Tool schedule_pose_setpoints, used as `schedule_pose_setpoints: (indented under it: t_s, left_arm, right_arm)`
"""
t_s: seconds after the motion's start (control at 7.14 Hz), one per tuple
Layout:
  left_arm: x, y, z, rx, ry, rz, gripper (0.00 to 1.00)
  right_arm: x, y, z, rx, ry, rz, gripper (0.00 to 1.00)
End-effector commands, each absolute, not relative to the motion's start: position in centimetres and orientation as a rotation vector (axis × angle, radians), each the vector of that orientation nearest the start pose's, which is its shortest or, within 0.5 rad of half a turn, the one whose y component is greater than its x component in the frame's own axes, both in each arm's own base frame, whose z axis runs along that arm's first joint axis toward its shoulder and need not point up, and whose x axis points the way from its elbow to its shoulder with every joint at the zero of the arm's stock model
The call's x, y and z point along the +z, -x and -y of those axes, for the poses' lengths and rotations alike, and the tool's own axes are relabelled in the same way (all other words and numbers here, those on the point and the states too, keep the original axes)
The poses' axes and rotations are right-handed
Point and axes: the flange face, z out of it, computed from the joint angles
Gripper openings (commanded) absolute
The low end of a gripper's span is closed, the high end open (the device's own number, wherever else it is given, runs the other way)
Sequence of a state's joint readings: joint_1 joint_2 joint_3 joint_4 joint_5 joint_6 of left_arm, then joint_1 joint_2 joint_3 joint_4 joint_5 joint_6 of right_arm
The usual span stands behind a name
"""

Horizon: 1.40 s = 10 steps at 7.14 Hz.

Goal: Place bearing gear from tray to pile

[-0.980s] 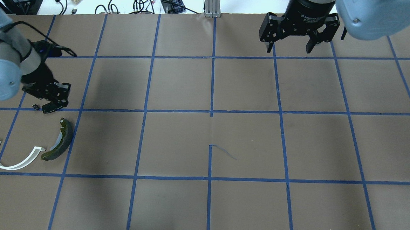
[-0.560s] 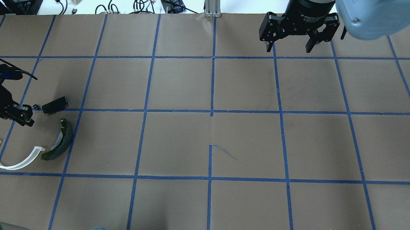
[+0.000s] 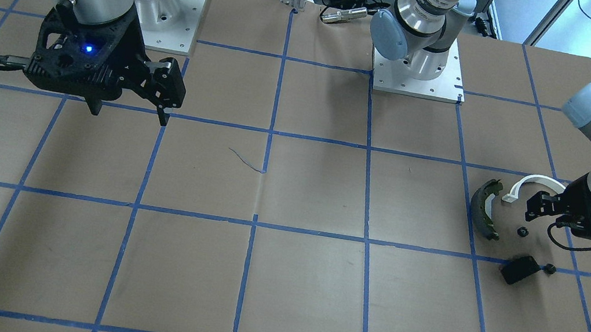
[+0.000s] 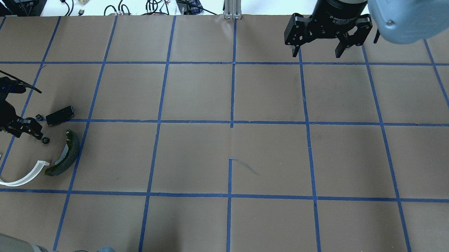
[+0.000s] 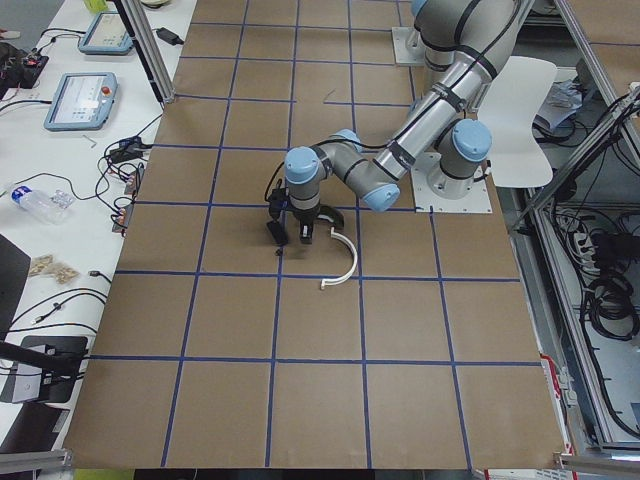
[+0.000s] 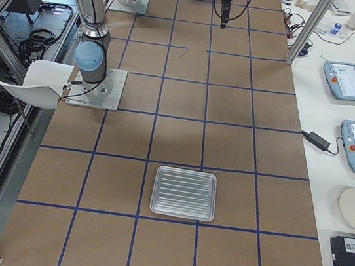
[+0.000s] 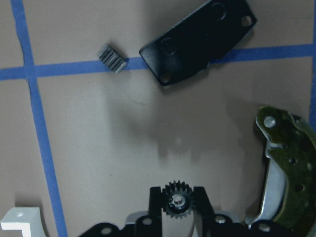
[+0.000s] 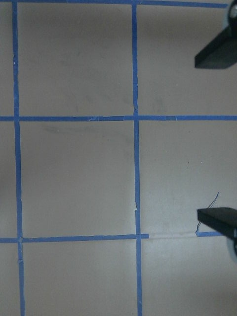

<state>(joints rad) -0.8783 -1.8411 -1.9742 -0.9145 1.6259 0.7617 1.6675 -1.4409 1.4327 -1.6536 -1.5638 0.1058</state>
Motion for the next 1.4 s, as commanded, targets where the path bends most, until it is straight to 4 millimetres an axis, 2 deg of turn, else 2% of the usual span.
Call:
schedule_pose_setpoints:
  t_s: [0.0, 0.14, 0.42, 0.56, 0.84, 0.98, 1.12, 1.26]
  left_arm:
    - [25.6, -21.6, 48.6, 0.009, -0.142, -3.071, 1.0]
    - [28.4, -17.0, 50.3, -0.046, -0.21, -3.034, 1.0]
    - [33.3, -5.4, 51.7, -0.089, 0.006, -3.05, 1.0]
    - [36.1, 0.0, 52.3, -0.088, 0.043, -3.063, 1.0]
    - [43.5, 10.1, 53.4, -0.028, 0.203, -3.077, 1.0]
    - [47.4, 15.5, 52.0, 0.063, 0.154, -3.127, 1.0]
    - [51.5, 17.8, 51.0, 0.044, 0.103, -3.155, 1.0]
    - [54.0, 17.4, 50.1, 0.126, 0.081, -3.144, 1.0]
  right_arm:
    - [49.7, -18.7, 54.0, -0.139, -0.014, -3.122, 1.0]
    - [49.7, -18.7, 54.0, -0.139, -0.014, -3.122, 1.0]
    - [49.7, -18.7, 54.0, -0.14, -0.016, -3.123, 1.0]
    - [49.7, -18.7, 54.0, -0.139, -0.016, -3.122, 1.0]
    - [49.7, -18.7, 54.0, -0.139, -0.016, -3.122, 1.0]
    - [49.7, -18.7, 54.0, -0.139, -0.014, -3.122, 1.0]
    - [49.8, -18.7, 54.0, -0.142, -0.014, -3.123, 1.0]
    - [49.7, -18.7, 54.0, -0.14, -0.014, -3.123, 1.0]
